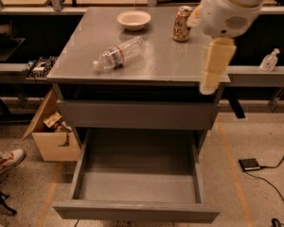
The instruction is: Place water bottle into middle drawer
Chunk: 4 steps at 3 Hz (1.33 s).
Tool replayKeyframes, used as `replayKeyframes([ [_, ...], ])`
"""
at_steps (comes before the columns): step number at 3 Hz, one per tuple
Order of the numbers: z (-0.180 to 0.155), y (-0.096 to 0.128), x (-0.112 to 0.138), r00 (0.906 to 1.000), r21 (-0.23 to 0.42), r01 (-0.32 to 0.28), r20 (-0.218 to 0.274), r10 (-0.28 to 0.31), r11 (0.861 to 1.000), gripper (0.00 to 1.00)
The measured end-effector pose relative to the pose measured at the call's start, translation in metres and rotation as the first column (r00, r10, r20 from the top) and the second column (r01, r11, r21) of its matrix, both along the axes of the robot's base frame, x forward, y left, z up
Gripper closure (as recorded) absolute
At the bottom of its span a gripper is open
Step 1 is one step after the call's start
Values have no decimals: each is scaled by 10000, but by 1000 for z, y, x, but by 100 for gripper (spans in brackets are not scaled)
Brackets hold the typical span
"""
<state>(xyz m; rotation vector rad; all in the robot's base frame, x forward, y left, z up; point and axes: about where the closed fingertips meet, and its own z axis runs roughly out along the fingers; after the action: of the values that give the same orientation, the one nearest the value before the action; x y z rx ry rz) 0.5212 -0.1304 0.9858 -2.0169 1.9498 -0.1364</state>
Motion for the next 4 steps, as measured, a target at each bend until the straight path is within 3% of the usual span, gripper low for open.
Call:
replayKeyframes([
  [1, -6, 59, 45, 9886, -601, -1487, 145, 1498, 9871, 0],
  [2, -20, 115, 82, 9681, -1602, -2369, 440, 2467, 9583, 0],
  [3, -47, 155, 126, 9611, -2375, -2578, 369, 2739, 9366, 0],
  [4, -49, 156, 129, 9604, -2316, -2603, 379, 2761, 9373, 0],
])
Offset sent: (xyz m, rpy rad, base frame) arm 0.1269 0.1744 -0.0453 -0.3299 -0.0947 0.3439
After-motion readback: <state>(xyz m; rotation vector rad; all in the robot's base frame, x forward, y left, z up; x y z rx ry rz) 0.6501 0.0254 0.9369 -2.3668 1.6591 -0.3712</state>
